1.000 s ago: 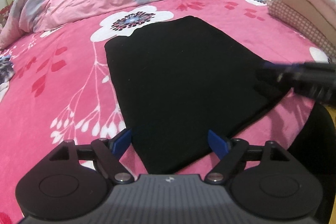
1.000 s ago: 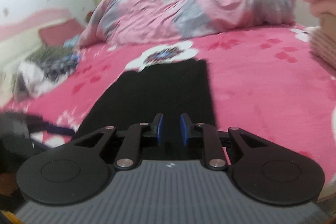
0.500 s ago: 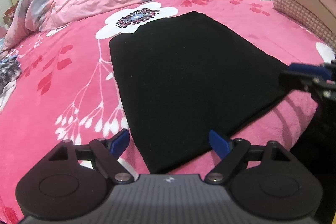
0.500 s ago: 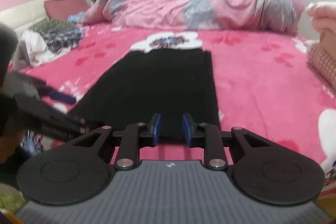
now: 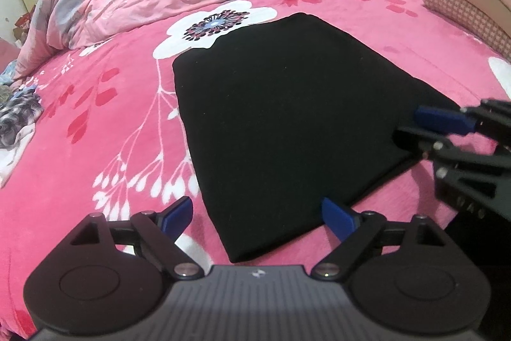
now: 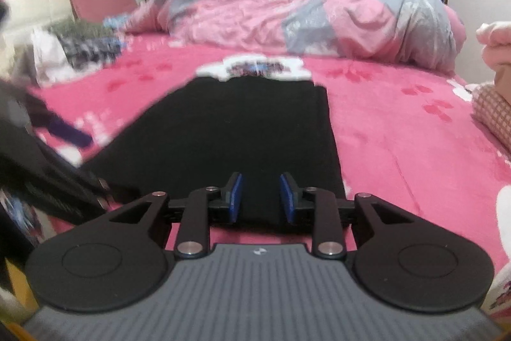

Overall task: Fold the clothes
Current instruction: 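Move the left gripper to the shirt's end beside the right gripper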

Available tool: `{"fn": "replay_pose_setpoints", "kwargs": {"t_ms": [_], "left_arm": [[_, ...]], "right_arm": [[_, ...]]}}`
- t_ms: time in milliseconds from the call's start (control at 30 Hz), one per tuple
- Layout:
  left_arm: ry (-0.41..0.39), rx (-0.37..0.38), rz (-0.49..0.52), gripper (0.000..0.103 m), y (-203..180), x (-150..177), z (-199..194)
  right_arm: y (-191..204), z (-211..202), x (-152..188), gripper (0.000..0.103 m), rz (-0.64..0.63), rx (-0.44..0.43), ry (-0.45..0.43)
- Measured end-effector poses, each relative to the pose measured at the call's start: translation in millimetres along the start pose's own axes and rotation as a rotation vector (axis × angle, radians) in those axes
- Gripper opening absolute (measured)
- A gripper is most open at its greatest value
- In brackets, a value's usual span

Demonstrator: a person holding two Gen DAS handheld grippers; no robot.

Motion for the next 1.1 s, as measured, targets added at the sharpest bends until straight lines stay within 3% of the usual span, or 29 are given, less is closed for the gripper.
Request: {"fn": "replay_pose_setpoints", "kwargs": {"t_ms": [600, 1100], "left_arm": [[0.002, -0.021, -0.003, 0.096, 0, -1, 0], [-0.18, 0.145, -0.177, 0.102, 24, 19, -30]], "right_arm": [[3, 3, 11, 0.029, 0.004, 0.009, 0.005], [2, 4, 14, 0.035, 0.021, -0.014, 0.006]]}}
Point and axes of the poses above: each gripper's, at about its wrist camera, not at the fingertips, and z roughly the way its jaws point, y to its left, x to its underside, the point moved 4 cm from there along z, roughly the way its jaws point, and after that the axes turned 3 degrees about x, right-handed, at the moved point
